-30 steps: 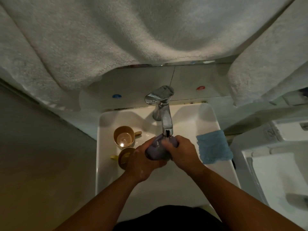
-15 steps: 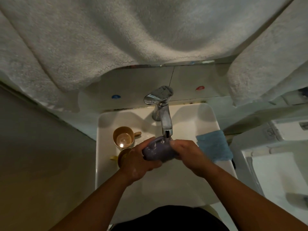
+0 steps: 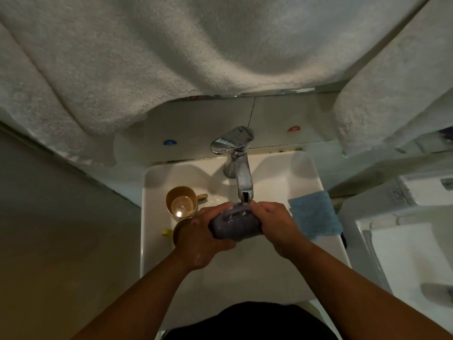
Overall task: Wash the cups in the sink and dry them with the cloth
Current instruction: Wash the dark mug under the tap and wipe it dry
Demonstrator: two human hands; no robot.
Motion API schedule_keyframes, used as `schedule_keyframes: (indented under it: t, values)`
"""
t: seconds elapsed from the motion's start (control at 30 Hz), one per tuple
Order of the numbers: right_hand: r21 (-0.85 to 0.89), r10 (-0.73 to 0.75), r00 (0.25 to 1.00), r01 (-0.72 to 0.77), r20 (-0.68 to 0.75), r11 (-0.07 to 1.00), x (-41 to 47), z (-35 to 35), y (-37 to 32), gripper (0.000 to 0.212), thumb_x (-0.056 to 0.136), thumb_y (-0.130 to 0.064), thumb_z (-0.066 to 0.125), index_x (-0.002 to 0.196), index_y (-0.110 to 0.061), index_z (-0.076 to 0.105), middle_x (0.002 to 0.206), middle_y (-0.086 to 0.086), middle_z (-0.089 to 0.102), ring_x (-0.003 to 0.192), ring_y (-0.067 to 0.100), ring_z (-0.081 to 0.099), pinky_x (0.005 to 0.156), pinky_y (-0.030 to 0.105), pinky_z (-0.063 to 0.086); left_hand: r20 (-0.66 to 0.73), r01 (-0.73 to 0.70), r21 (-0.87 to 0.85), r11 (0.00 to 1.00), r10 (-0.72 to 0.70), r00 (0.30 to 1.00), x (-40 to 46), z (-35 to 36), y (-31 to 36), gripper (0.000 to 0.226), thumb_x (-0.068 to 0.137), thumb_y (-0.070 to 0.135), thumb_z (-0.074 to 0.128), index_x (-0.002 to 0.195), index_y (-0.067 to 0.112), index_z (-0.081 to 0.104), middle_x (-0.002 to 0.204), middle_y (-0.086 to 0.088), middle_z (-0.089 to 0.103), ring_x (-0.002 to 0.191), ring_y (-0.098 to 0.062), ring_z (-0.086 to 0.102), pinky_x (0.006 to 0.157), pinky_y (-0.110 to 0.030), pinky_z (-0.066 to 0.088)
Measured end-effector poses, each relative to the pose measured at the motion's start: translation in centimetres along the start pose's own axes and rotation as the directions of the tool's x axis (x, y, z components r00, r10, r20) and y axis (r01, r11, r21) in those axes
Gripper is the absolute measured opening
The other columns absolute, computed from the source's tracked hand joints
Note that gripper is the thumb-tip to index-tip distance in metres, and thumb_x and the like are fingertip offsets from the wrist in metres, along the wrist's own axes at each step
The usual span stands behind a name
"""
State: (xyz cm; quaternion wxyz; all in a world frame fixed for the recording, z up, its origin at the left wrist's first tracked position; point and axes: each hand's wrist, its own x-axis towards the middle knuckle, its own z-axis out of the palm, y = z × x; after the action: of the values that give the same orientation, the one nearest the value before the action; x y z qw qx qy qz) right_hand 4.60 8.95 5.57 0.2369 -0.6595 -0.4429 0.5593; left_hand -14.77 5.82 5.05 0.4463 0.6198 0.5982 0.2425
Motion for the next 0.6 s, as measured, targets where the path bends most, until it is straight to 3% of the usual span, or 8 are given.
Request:
schedule_keyframes:
  t: [0.07,0.17,0.3,0.37,0.47,0.53,0.6]
  values:
    - [-0.002,-0.011,0.997,0.011,0.076,1.0,0.0,-0.2,0.0,0.028,0.104,-0.034,0.05,0.097,-0.019,0.073,0.093,0.005,0.075,0.091,0.021,0.072,0.088,0.044,0.06,-0.003,0.022,0.0,1.0,-0.022,1.0,-0.1,0.0,-0.6,0.088,0.06,0.017,0.096,0.138,0.029,0.057,0.129,0.013,0.061,0.116,-0.007,0.058,0.098,-0.019,0.048]
    - [0.161,0.005,0.968,-0.046,0.249,0.986,-0.2,-1.1,-0.1,0.025,0.103,-0.022,0.052,0.108,-0.008,0.072,0.101,0.012,0.075,0.097,0.028,0.072,0.089,0.043,0.06,0.014,0.035,-0.015,0.999,-0.035,0.999,0.1,-0.1,-1.3,0.094,0.058,0.022,0.097,0.142,0.031,0.055,0.132,0.012,0.062,0.118,-0.007,0.059,0.1,-0.031,0.053]
    - [0.042,0.054,0.998,-0.055,0.035,0.998,0.1,-0.2,-0.3,0.033,0.104,-0.037,0.049,0.094,-0.018,0.075,0.088,0.004,0.076,0.088,0.021,0.073,0.083,0.041,0.062,0.022,0.029,0.0,1.0,-0.029,0.999,0.0,0.3,-0.8,0.091,0.062,0.019,0.096,0.142,0.03,0.054,0.132,0.013,0.059,0.117,-0.003,0.054,0.095,-0.008,0.043]
    - [0.029,0.027,0.999,-0.027,-0.017,0.999,0.0,0.2,-0.5,0.031,0.104,-0.035,0.049,0.092,-0.02,0.074,0.087,0.003,0.076,0.087,0.021,0.072,0.085,0.041,0.061,0.022,0.026,0.008,1.0,-0.026,0.999,0.2,0.6,-0.7,0.087,0.064,0.02,0.095,0.141,0.03,0.054,0.131,0.014,0.06,0.116,-0.003,0.056,0.098,-0.015,0.048]
    - [0.147,-0.026,0.985,0.0,0.171,0.989,-0.3,-0.5,-0.5,0.024,0.103,-0.025,0.05,0.099,-0.021,0.073,0.094,0.001,0.075,0.092,0.021,0.07,0.088,0.038,0.06,0.048,0.124,-0.15,0.981,-0.118,0.992,0.6,0.4,-1.0,0.071,0.077,0.031,0.087,0.141,0.032,0.055,0.131,0.007,0.061,0.11,-0.014,0.063,0.08,-0.029,0.062]
    - [0.183,-0.048,0.961,-0.003,0.273,0.983,-0.6,-0.8,0.0,0.022,0.102,-0.022,0.052,0.104,-0.02,0.073,0.1,0.0,0.075,0.096,0.019,0.069,0.088,0.036,0.059,0.101,0.235,-0.224,0.946,-0.218,0.971,1.0,0.3,-0.9,0.055,0.09,0.045,0.071,0.141,0.035,0.054,0.131,0.001,0.059,0.107,-0.023,0.065,0.069,-0.036,0.064]
    - [0.207,-0.052,0.971,0.003,0.233,0.978,-0.7,-0.4,0.6,0.022,0.101,-0.019,0.053,0.107,-0.019,0.074,0.103,0.005,0.074,0.1,0.025,0.069,0.089,0.039,0.059,0.056,0.244,-0.089,0.966,-0.24,0.969,1.3,0.5,-0.8,0.048,0.095,0.061,0.053,0.138,0.039,0.055,0.128,0.0,0.06,0.106,-0.023,0.064,0.072,-0.042,0.064]
